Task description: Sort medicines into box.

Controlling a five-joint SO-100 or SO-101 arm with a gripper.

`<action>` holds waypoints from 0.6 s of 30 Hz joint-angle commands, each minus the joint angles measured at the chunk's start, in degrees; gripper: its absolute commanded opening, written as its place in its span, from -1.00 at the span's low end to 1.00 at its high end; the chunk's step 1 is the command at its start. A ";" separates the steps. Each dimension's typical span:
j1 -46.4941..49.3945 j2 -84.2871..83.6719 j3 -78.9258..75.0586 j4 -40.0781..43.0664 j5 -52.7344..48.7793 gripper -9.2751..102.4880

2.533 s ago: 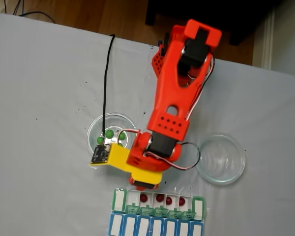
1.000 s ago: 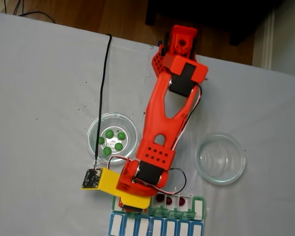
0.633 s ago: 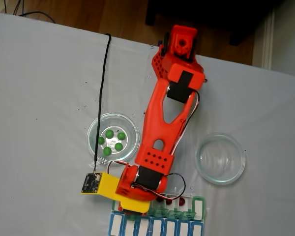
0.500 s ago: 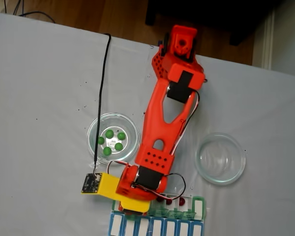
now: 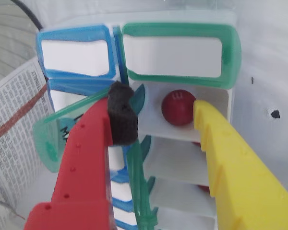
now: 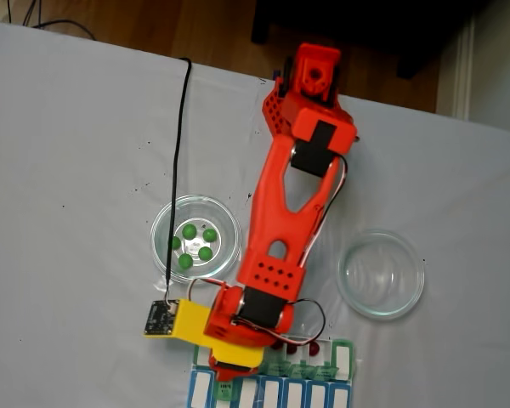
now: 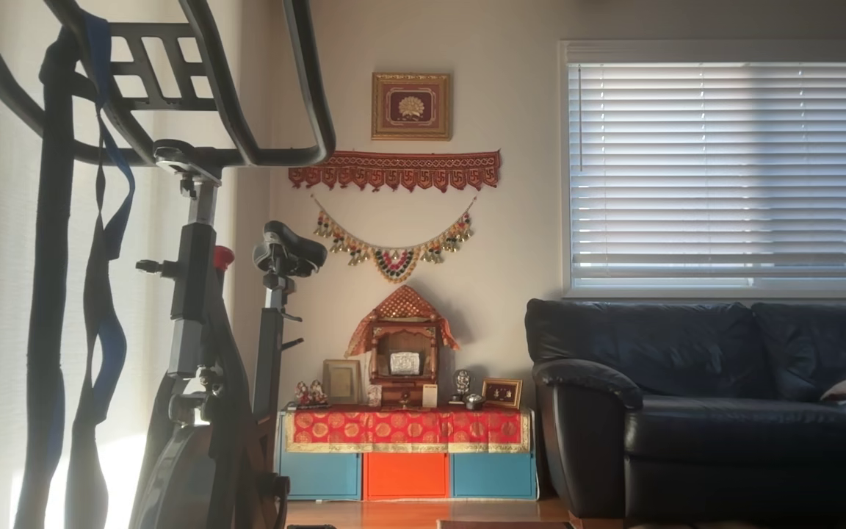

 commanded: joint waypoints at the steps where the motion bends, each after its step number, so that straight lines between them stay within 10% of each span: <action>1: -1.05 4.83 -2.20 -0.18 -1.05 -0.39; 18: 1.85 17.58 2.11 11.34 -2.72 -0.81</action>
